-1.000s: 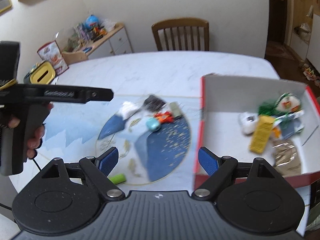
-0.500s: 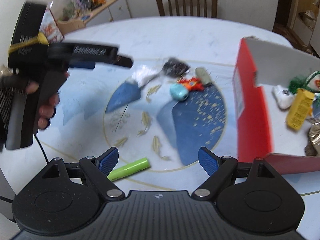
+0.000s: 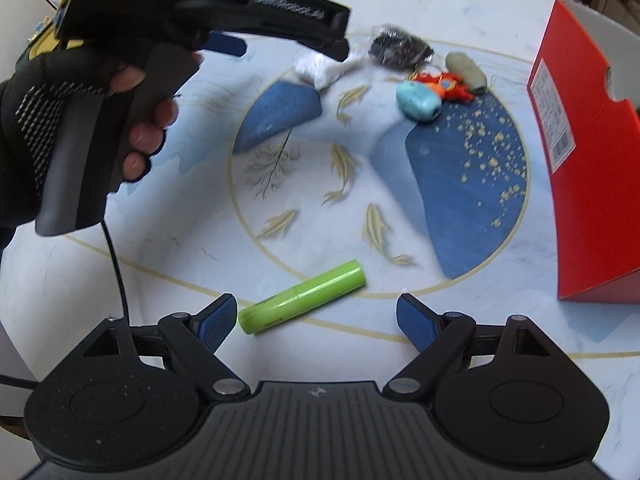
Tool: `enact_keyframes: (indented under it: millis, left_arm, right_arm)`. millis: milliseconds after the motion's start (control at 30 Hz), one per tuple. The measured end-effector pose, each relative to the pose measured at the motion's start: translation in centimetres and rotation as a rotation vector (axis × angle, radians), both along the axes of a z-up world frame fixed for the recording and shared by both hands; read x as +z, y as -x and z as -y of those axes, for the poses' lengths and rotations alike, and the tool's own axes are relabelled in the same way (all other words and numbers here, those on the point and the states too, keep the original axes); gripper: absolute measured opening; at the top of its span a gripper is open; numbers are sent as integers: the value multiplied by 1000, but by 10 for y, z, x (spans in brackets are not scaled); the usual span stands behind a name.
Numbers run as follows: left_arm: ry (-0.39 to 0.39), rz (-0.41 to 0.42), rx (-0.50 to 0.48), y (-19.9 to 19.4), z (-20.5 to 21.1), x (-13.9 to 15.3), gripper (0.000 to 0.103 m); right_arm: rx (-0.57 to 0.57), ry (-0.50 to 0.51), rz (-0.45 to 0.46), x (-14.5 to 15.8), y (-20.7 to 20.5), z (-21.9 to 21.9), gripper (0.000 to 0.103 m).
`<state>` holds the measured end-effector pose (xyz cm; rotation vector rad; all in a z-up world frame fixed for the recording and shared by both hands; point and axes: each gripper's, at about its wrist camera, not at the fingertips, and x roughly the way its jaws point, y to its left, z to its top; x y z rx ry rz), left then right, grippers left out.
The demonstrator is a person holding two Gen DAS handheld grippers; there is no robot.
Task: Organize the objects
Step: 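Grasp the green tube with the right tool while the left tool grasps the white bead bag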
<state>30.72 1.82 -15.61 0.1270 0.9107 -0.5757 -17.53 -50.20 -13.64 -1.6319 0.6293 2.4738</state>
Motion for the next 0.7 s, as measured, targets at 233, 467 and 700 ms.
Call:
enact_keyframes:
  millis: [233, 467, 700]
  left_arm:
    - [-24, 18, -43, -6, 13, -8, 99]
    - [-50, 13, -56, -13, 18, -15, 87]
    - [-42, -2, -55, -16, 16, -19, 74]
  right_arm:
    - [6, 7, 19, -5, 6, 8, 87]
    - [9, -2, 30, -9, 11, 11, 81]
    - [35, -72, 42, -10, 18, 18, 65]
